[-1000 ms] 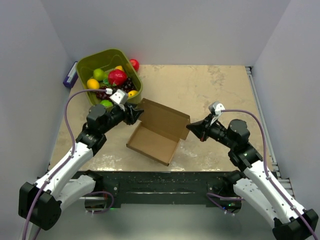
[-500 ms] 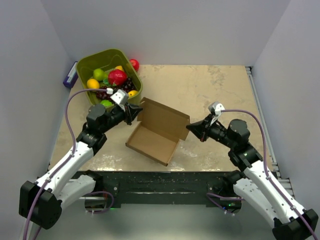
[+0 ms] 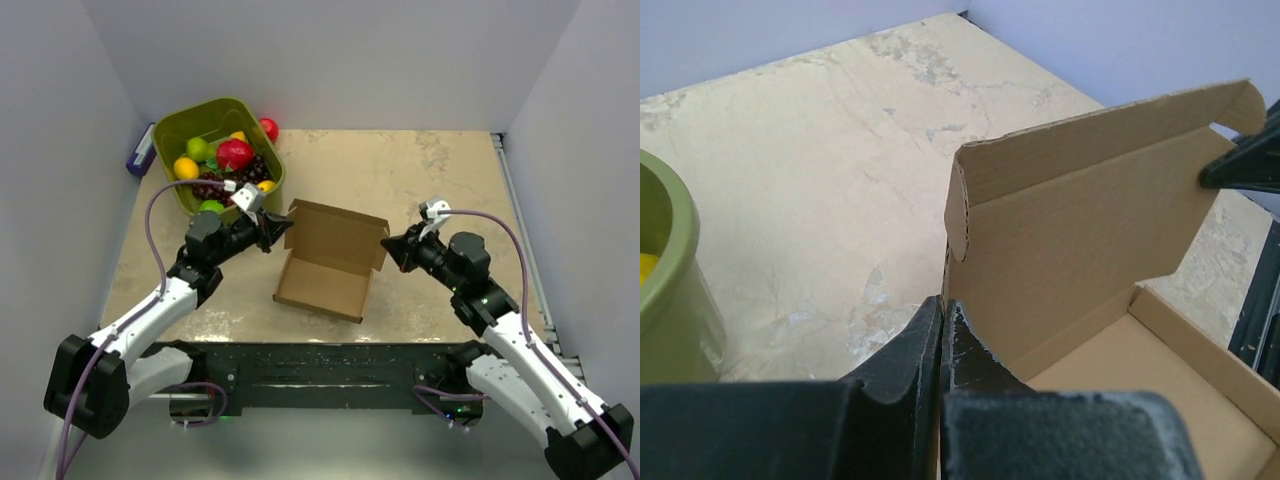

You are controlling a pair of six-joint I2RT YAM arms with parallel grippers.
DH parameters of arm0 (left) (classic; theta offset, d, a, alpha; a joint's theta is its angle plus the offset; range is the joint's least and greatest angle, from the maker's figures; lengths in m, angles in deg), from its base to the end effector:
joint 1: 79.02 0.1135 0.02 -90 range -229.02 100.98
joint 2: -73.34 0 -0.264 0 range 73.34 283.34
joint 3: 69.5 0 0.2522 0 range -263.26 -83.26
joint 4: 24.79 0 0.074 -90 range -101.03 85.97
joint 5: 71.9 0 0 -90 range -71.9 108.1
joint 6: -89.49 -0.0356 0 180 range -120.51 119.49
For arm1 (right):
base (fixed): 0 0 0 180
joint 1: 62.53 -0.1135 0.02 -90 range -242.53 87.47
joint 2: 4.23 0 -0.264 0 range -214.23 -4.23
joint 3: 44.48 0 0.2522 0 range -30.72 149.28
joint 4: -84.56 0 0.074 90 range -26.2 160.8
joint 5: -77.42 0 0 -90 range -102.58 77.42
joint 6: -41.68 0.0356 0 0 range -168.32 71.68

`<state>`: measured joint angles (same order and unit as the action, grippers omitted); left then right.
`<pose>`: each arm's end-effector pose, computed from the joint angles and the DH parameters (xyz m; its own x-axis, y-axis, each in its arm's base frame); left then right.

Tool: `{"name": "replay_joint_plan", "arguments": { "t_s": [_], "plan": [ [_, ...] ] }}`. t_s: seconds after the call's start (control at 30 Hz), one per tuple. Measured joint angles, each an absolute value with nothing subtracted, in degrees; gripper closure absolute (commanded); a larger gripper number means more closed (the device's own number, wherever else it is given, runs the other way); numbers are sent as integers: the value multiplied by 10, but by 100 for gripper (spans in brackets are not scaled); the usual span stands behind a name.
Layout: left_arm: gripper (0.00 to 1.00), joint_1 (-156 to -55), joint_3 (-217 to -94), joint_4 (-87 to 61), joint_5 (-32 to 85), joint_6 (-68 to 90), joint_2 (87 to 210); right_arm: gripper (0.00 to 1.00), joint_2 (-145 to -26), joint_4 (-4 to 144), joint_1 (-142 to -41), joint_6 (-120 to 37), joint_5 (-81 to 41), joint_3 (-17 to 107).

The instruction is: Fold the paper box

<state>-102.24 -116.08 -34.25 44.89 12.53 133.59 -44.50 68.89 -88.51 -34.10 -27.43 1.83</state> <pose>0.2138 -0.1092 0.2753 -0.2383 -0.1169 -0.9641 0.7301 0.6331 -0.2573 0.1544 0.0854 0.2925 -0.3056 0.1152 -0.9452 -0.5937 0.7530 0.2837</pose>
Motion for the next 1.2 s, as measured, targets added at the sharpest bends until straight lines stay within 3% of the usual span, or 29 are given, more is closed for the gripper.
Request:
{"name": "replay_joint_plan", "arguments": {
  "t_s": [0.3, 0.57, 0.9, 1.2],
  "plan": [
    [100, -1098, -1153, -421, 337, 118, 1405, 100, -524, 756, -909, -348, -92, 16],
    [100, -1132, -1153, -529, 208, 101, 1513, 100, -637, 919, -981, -373, 92, -14],
    [100, -1157, -1152, -691, 127, 86, 1646, 100, -782, 1155, -1002, -390, 204, -61],
    [100, -1191, -1125, -773, 65, 87, 1688, 100, -807, 1257, -1045, -394, 272, -113]
  ]
}}
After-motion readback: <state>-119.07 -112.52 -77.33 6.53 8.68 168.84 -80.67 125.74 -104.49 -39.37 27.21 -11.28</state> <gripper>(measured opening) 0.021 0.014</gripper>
